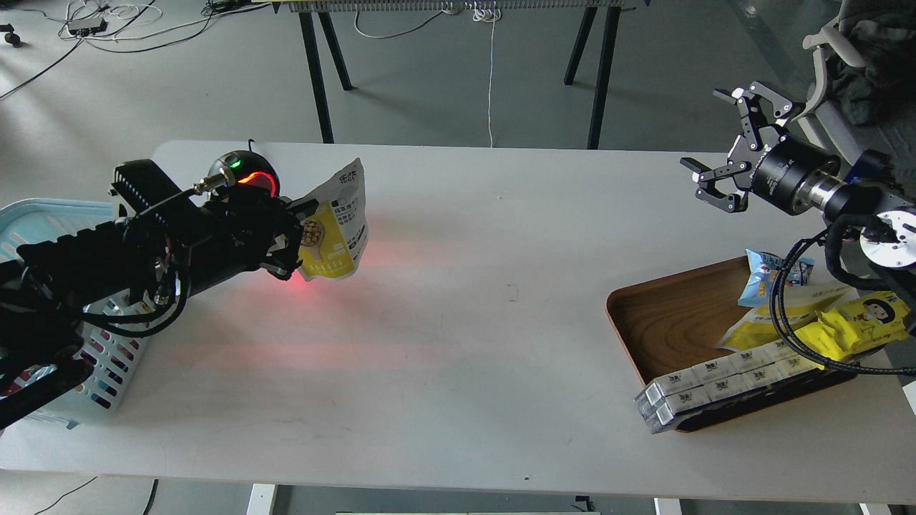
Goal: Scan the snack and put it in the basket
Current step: 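Hold the yellow packet with the left gripper in front of the scanner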
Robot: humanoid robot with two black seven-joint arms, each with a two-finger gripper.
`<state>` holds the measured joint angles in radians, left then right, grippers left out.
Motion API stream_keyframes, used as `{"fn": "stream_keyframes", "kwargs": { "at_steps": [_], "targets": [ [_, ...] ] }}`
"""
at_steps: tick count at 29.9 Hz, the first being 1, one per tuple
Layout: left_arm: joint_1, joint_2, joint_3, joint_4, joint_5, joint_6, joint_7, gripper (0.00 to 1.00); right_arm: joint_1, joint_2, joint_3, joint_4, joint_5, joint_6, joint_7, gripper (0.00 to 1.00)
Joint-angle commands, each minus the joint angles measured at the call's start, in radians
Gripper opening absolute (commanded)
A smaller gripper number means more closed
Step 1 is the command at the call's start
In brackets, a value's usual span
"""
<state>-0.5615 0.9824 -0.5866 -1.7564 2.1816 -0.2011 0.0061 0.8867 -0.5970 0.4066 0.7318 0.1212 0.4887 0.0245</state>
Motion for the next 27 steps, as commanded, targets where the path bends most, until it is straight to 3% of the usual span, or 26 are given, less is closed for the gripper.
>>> {"fn": "stream_keyframes", "kwargs": {
  "at_steps": [1, 27],
  "targets": [
    [-0.003, 0.002, -0.001, 0.000, 0.000, -0.037, 0.002, 0.02, 0.000, 0.000, 0.000, 0.000, 0.000, 0.000, 0.000, 0.99],
    [-0.109, -0.005, 0.005, -0.003, 0.000, -0.233, -0.003, 0.02, 0.000, 0.017, 0.011, -0.002, 0.000, 0.000, 0.000, 0.99]
  ]
}}
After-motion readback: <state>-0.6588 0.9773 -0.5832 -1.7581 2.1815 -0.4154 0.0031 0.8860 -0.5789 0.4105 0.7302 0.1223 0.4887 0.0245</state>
